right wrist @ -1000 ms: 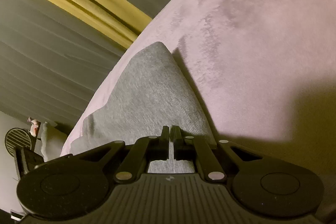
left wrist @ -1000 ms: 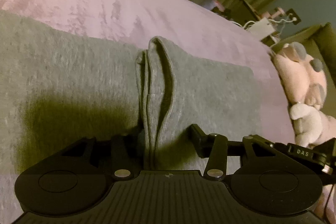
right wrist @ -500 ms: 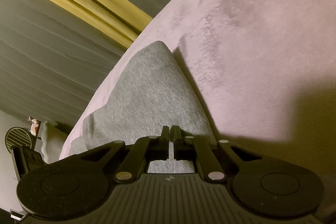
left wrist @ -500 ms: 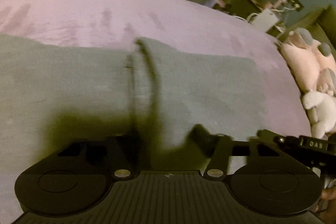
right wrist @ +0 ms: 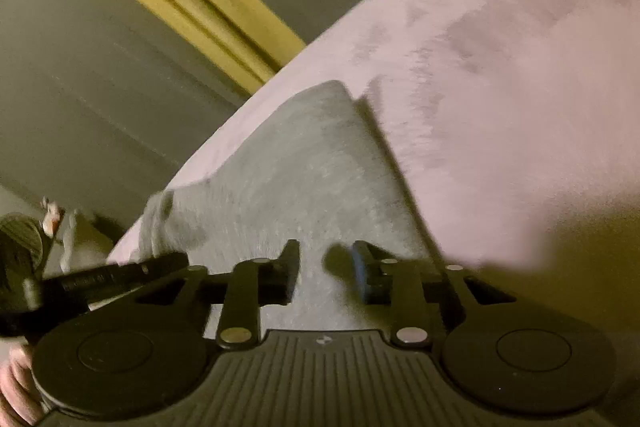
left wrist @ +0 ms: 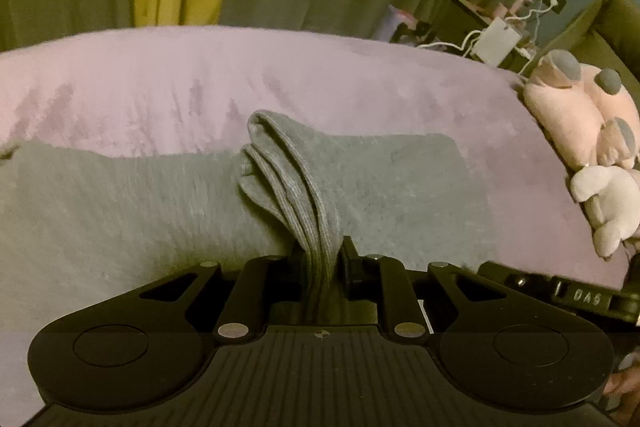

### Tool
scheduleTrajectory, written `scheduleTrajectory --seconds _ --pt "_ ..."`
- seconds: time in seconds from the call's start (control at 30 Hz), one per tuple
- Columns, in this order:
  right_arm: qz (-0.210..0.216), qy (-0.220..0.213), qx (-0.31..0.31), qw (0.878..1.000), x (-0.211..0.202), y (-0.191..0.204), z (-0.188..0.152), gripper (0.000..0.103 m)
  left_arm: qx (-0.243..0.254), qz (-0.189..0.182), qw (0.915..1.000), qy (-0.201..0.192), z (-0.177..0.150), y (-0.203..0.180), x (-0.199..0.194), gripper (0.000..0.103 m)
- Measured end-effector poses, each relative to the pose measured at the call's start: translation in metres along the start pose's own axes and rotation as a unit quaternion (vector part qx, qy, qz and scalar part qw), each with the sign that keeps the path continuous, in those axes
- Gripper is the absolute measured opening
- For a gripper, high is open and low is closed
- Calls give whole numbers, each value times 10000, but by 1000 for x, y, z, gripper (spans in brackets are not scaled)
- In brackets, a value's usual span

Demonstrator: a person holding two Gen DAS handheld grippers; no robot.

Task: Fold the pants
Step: 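Grasp the crease of the grey pants with the left tool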

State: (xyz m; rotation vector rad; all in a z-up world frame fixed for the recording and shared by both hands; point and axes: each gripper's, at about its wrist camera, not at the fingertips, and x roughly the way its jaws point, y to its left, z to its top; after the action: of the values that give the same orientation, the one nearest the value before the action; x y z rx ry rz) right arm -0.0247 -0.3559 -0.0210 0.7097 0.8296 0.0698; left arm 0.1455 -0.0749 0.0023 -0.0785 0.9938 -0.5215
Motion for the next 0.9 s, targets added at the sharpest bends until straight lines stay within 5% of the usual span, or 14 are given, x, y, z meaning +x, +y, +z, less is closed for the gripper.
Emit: scheduleTrajectory --seconds 0.9 --pt "-285 70 -1005 9945 -2 33 -13 31 -195 348 9992 -16 -18 31 -21 19"
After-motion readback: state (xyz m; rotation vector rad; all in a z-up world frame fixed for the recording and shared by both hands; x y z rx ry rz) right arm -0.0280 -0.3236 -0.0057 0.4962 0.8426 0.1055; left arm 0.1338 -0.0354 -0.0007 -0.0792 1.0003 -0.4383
